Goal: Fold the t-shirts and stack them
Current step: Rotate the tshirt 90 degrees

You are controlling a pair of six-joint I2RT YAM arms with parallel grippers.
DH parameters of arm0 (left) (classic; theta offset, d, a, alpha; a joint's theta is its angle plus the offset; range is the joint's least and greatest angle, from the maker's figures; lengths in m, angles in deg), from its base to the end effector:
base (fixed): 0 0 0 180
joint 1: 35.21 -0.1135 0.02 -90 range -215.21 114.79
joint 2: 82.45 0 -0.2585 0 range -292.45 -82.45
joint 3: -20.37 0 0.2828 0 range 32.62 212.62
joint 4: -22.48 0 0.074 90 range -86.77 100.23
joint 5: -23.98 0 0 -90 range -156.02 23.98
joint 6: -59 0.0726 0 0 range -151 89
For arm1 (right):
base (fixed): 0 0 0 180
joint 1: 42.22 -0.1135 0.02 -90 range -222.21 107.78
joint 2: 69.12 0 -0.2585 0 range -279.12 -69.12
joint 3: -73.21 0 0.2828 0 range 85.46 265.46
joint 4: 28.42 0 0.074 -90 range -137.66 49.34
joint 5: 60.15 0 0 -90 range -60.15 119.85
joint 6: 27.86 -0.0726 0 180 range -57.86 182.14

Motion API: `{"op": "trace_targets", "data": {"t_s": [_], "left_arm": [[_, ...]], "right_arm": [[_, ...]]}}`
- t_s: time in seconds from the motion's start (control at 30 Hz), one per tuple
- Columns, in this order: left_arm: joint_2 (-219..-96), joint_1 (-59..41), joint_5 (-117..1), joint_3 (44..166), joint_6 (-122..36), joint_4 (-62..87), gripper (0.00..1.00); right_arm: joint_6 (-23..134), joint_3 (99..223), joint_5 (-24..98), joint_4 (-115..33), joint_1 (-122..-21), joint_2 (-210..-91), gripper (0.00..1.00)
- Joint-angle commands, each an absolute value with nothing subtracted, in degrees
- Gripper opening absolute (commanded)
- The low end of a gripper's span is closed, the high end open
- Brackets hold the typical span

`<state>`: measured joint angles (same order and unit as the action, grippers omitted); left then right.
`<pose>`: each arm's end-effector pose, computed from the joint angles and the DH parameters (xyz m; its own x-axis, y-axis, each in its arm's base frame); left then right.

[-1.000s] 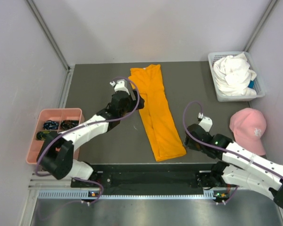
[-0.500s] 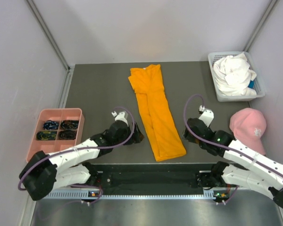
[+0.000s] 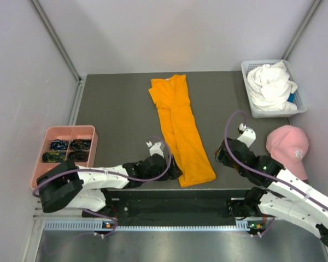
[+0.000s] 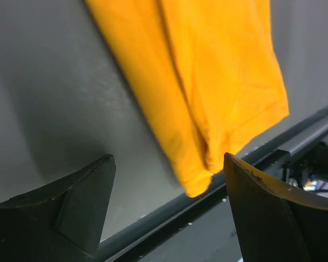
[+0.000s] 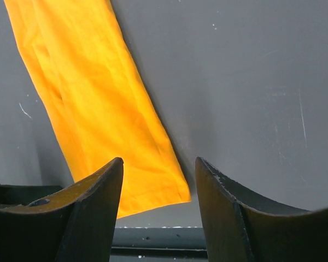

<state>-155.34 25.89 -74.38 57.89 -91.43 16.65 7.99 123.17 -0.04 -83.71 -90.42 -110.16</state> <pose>0.1466 -0.2438 0.1008 -0.8645 -0.2146 -0.4546 0.1245 0.7848 -0.6072 0.1595 0.1242 0.2280 -0.6207 0.3602 -0.6965 0.1467 0.9259 0.3480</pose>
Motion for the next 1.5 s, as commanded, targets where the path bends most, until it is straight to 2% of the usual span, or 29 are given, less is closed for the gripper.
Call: {"op": "trace_targets", "data": {"t_s": [0.0, 0.2, 0.37, 0.57, 0.67, 0.7, 0.77, 0.8, 1.07, 1.3, 1.47], "left_arm": [[-159.1, 30.0, -75.2, 58.4, -96.3, 23.0, 0.82], [-162.1, 31.5, -75.1, 59.2, -96.8, 25.0, 0.75], [-162.7, 32.5, -74.8, 59.6, -97.5, 24.9, 0.59], [-161.3, 33.1, -75.2, 57.8, -98.9, 24.7, 0.47], [-160.9, 33.2, -75.6, 56.6, -99.3, 25.4, 0.35], [-161.1, 33.1, -75.6, 56.3, -99.6, 25.9, 0.25], [-161.1, 33.2, -76.0, 55.3, -99.7, 26.7, 0.14], [-161.1, 33.2, -76.3, 54.9, -100.0, 27.0, 0.01], [-156.6, 33.2, -77.8, 52.7, -100.3, 23.4, 0.0], [-140.4, 33.2, -83.0, 51.8, -100.3, 7.4, 0.0], [-133.3, 33.2, -85.3, 51.4, -101.7, -2.9, 0.0]], "right_arm": [[7.6, 124.1, -1.5, -85.8, -90.4, -109.0, 0.56], [7.7, 123.9, -1.4, -86.3, -90.3, -108.1, 0.56], [7.5, 122.9, -1.3, -86.5, -90.3, -107.1, 0.56], [7.1, 121.8, -1.0, -86.1, -90.4, -106.7, 0.56], [6.9, 121.3, -0.7, -86.0, -90.3, -106.3, 0.57], [6.8, 121.1, -0.7, -86.0, -90.4, -106.0, 0.57], [6.7, 120.8, -0.3, -86.0, -90.4, -105.7, 0.57], [6.6, 120.5, -0.3, -86.0, -90.4, -105.6, 0.57], [6.1, 119.3, 0.3, -86.5, -90.4, -103.9, 0.57], [6.4, 119.0, 2.2, -84.0, -90.4, -107.3, 0.57], [6.5, 116.6, 5.8, -80.7, -90.4, -108.8, 0.58]]}}
